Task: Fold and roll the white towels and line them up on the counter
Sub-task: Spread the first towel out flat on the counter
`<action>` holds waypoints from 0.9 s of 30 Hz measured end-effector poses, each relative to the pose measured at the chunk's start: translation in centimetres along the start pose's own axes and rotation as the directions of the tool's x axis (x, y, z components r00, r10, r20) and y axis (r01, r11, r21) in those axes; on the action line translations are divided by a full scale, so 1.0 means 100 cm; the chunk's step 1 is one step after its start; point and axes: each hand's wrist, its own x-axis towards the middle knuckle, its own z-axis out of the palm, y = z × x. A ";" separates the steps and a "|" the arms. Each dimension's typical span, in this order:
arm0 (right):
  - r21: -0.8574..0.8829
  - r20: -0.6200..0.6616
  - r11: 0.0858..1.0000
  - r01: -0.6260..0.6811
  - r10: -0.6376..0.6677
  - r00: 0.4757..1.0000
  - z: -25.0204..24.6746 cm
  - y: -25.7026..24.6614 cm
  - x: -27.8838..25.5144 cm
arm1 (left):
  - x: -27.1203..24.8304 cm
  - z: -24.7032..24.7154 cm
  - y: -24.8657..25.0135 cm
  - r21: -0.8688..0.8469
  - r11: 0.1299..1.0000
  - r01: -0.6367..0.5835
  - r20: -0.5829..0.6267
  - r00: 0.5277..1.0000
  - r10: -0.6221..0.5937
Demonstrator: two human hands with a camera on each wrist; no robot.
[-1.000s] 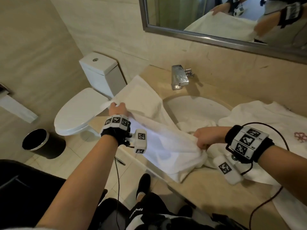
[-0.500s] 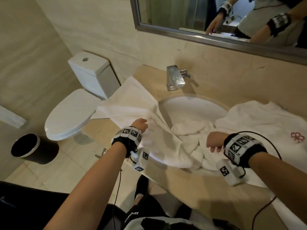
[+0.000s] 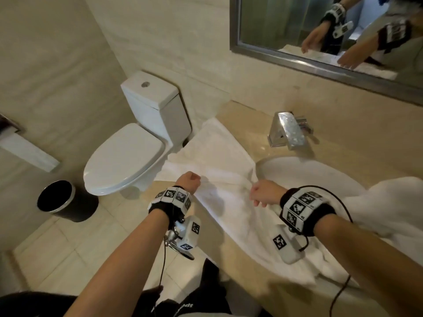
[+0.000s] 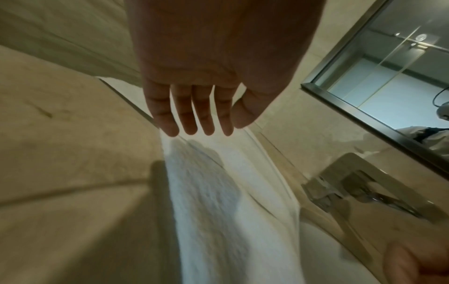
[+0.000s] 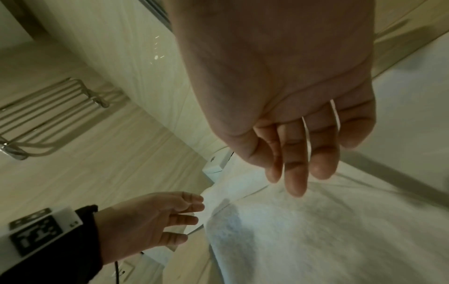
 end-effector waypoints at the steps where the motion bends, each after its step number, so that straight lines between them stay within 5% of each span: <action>1: 0.022 -0.024 1.000 0.014 -0.014 1.000 -0.001 -0.010 0.010 | 0.008 -0.008 -0.006 0.010 1.000 0.007 -0.003 1.000 -0.007; 10: -0.209 -0.136 0.976 0.067 -0.097 0.986 0.004 -0.070 0.077 | 0.070 -0.065 -0.050 0.335 0.937 0.095 -0.084 0.994 -0.071; 16: -0.531 -0.035 0.813 0.241 -0.305 0.952 0.015 -0.086 0.101 | 0.091 -0.065 -0.074 0.132 0.984 0.119 -0.046 0.992 -0.114; 22: -0.622 -0.112 0.767 0.156 -0.285 0.952 0.026 -0.098 0.107 | 0.108 -0.071 -0.085 0.220 0.974 0.048 0.117 0.990 -0.075; 27: -0.699 -0.109 0.699 0.152 -0.315 0.943 0.035 -0.101 0.107 | 0.106 -0.081 -0.109 0.219 0.975 -0.027 0.071 0.997 0.012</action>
